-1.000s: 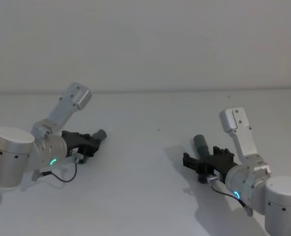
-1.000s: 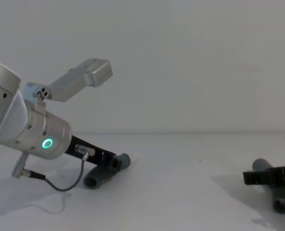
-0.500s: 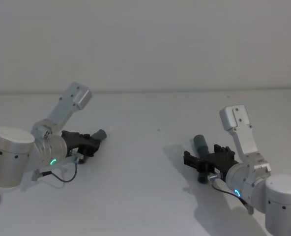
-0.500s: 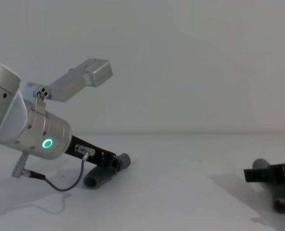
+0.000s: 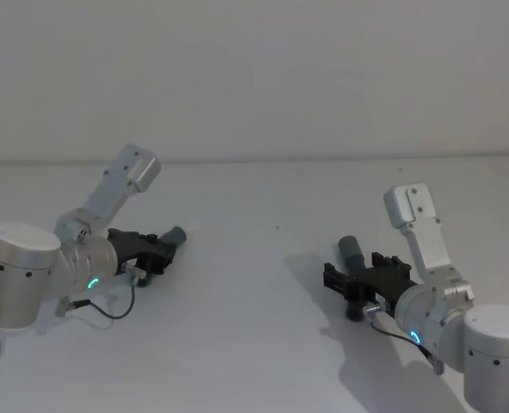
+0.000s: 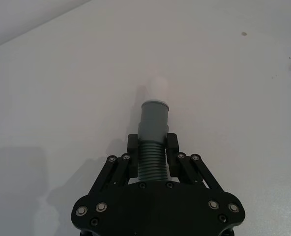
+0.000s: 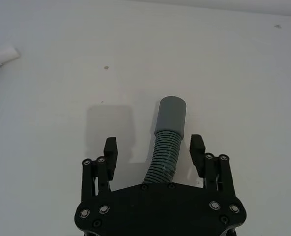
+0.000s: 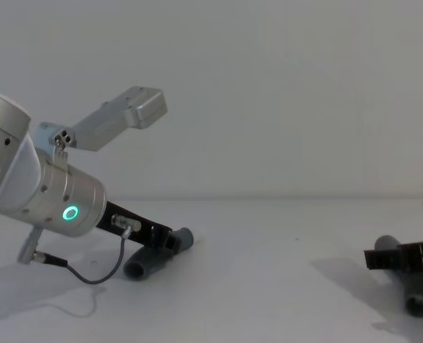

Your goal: Use both hands to pick up one end of the pipe from the table, align the ends, and insert them.

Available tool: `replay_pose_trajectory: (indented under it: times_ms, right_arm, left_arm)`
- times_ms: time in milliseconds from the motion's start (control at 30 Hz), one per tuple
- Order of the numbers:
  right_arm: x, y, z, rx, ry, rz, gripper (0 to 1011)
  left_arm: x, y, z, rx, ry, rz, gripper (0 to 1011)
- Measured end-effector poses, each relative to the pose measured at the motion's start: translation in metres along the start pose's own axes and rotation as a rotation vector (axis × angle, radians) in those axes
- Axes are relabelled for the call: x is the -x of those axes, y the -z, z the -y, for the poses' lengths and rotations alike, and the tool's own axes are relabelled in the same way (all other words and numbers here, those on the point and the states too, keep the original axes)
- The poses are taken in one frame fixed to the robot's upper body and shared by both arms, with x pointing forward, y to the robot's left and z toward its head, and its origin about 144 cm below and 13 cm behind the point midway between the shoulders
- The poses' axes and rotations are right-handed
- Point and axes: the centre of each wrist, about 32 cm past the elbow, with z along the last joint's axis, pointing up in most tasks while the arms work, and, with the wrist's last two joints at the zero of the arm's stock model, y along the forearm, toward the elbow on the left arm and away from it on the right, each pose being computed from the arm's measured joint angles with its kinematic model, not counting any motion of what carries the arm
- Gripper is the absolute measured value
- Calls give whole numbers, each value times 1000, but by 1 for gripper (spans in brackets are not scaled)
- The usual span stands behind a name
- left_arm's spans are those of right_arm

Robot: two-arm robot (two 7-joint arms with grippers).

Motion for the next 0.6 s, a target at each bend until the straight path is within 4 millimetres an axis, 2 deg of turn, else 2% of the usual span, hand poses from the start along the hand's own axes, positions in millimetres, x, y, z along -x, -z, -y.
replay_pose_trajectory:
  times_ms: [133,233,333,467,600]
  right_arm:
    - [0,0,0,0,0,0,827]
    - [0,0,0,0,1,1,690]
    - [0,0,0,0,1,1,633]
    - [0,0,0,0,1,1,472]
    - [0,0,0,0,1,1,364]
  left_arm:
    - [0,0,0,0,0,0,304]
    - [0,0,0,0,0,0,304]
    - [0,0,0,0,0,0,304]
    - [0,0,0,0,0,0,304]
    - [0,0,0,0,0,0,304]
